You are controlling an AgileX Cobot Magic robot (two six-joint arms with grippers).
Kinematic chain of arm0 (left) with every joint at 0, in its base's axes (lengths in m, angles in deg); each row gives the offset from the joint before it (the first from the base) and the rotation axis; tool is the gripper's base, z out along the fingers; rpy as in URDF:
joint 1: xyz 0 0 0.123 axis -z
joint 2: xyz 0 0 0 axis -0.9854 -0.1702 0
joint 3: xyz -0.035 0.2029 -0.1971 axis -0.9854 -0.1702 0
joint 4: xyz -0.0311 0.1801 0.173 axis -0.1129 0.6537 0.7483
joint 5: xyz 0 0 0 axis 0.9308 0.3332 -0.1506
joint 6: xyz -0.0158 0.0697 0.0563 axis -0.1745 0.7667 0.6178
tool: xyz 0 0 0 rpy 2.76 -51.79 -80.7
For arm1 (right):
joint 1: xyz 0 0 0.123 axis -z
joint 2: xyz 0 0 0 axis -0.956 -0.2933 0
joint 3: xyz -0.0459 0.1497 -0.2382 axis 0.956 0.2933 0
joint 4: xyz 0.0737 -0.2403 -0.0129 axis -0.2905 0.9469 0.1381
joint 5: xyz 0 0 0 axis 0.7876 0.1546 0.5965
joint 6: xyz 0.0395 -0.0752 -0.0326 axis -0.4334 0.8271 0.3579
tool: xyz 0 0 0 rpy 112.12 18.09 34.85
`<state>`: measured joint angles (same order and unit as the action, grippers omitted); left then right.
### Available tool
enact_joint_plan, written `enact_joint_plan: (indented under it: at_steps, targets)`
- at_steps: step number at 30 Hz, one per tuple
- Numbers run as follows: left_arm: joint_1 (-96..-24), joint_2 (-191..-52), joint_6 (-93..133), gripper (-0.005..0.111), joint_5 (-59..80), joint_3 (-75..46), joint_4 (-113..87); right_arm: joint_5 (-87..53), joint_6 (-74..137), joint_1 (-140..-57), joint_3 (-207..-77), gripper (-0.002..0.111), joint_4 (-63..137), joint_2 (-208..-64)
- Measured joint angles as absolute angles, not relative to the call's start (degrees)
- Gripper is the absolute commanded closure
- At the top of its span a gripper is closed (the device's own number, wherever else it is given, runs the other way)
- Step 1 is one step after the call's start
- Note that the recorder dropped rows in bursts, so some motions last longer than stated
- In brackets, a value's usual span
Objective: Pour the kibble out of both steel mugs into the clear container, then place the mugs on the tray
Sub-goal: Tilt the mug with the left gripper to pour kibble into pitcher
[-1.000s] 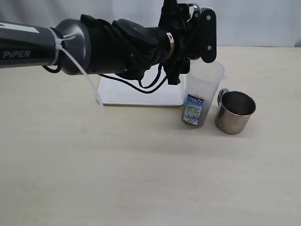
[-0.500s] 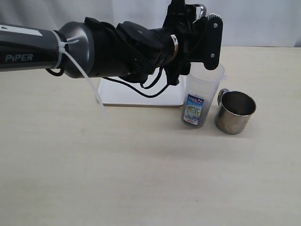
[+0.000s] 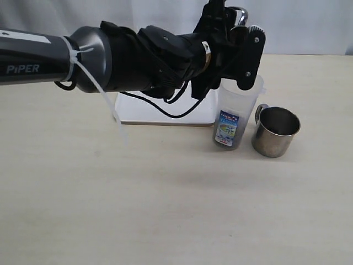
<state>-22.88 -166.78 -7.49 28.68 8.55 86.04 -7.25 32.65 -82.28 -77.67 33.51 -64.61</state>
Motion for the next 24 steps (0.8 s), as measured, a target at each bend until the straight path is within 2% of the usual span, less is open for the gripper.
enact_joint_plan:
  at_steps: [24]
  targets:
    - [-22.7, -167.6, -4.5, 0.107, 28.9, 9.9, 86.1, -7.2, 32.6, -82.3, -77.7, 0.104, 33.5, -64.6]
